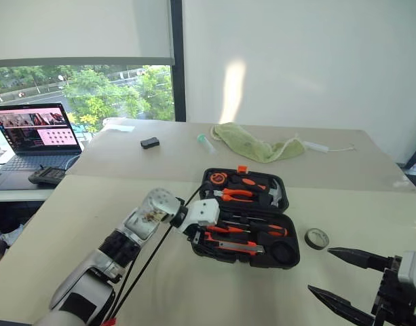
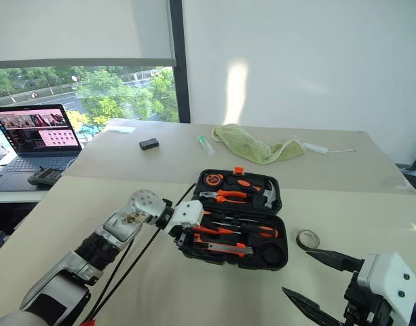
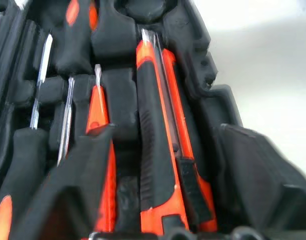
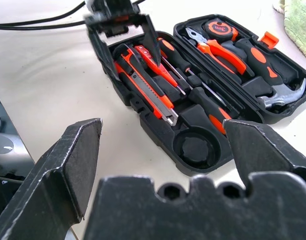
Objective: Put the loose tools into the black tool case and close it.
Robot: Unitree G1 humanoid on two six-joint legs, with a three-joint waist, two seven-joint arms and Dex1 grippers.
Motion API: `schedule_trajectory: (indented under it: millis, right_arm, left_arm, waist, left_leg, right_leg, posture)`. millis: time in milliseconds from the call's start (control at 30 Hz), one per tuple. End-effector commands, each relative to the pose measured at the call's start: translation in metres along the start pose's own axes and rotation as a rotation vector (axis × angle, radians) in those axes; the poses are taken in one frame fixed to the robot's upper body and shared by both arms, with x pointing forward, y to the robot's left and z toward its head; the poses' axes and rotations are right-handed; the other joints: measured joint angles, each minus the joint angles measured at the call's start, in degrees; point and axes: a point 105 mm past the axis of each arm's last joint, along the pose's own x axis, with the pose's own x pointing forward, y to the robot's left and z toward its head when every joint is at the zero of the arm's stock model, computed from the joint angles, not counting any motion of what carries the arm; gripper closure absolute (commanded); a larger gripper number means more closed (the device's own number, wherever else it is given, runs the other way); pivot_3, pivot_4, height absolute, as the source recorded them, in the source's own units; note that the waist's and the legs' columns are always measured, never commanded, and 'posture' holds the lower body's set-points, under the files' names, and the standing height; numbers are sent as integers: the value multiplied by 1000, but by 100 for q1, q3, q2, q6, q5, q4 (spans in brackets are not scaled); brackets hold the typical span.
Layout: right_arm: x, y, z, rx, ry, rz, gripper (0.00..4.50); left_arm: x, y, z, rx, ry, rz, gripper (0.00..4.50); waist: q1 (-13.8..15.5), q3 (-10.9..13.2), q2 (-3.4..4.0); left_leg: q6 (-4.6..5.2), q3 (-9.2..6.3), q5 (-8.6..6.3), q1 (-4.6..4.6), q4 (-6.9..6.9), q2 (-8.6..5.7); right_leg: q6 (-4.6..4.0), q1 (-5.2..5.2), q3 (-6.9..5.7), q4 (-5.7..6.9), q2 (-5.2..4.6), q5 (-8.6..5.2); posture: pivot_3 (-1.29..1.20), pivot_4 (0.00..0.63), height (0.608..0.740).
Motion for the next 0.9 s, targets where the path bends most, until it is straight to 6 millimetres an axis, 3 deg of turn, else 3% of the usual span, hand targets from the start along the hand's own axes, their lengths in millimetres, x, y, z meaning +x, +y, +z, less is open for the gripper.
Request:
schedule_trajectory:
  millis: [33, 233, 367, 500, 567, 800, 900]
  right_arm:
    - [2, 0, 5, -34, -25, 5, 0]
    - [4, -3, 5, -39, -30, 7, 0]
    - [4, -3, 6, -40, -28, 7, 0]
    - [7, -2, 7, -38, -21, 15, 0]
    - [8, -1, 7, -35, -13, 19, 0]
    - [19, -14, 9, 5, 40, -5, 0]
    - [26, -43, -3, -47, 166, -123, 0]
  left_arm:
    - [-16, -2, 17, -105, -121, 25, 727]
    - [4, 17, -2, -162, -177, 275, 2863]
    - [18, 12, -37, -168, -72, 344, 4392]
    - [31, -2, -81, -144, 126, 335, 4457]
    - [35, -10, -88, -108, 161, 304, 4457]
    - [43, -13, -88, 90, 198, 271, 4457]
    - [39, 0, -55, 35, -29, 365, 4457]
  waist:
    - [2, 0, 0]
    - [50, 0, 0]
    - [18, 1, -2]
    - [19, -15, 15]
    - [11, -32, 19]
    - [-9, -81, 61]
    - [6, -94, 81]
  left_leg:
    - [0, -1, 0, 1, 1, 0]
    - [0, -1, 0, 9, 9, -5]
    - [0, -2, 0, 4, 8, -5]
    - [-2, -1, 1, 22, 3, -2]
    - [-2, 0, 1, 39, 0, -1]
    - [-3, 10, 0, 52, -15, 0]
    - [-3, 10, -1, 50, -16, 0]
  right_leg:
    - [0, 1, 0, 1, 0, 0]
    - [6, 17, 1, -1, -3, 2]
    - [6, 11, 3, 0, -2, 4]
    - [3, 23, 6, 0, -6, 5]
    - [0, 36, 12, 0, -13, 3]
    - [-33, 37, 12, -1, -51, -16]
    - [-31, 36, 3, -1, -52, -16]
  posture:
    - [0, 150, 740]
    - [0, 150, 740]
    - [0, 150, 740]
    - [0, 150, 740]
    - [0, 150, 740]
    - [0, 150, 740]
    - [0, 150, 740]
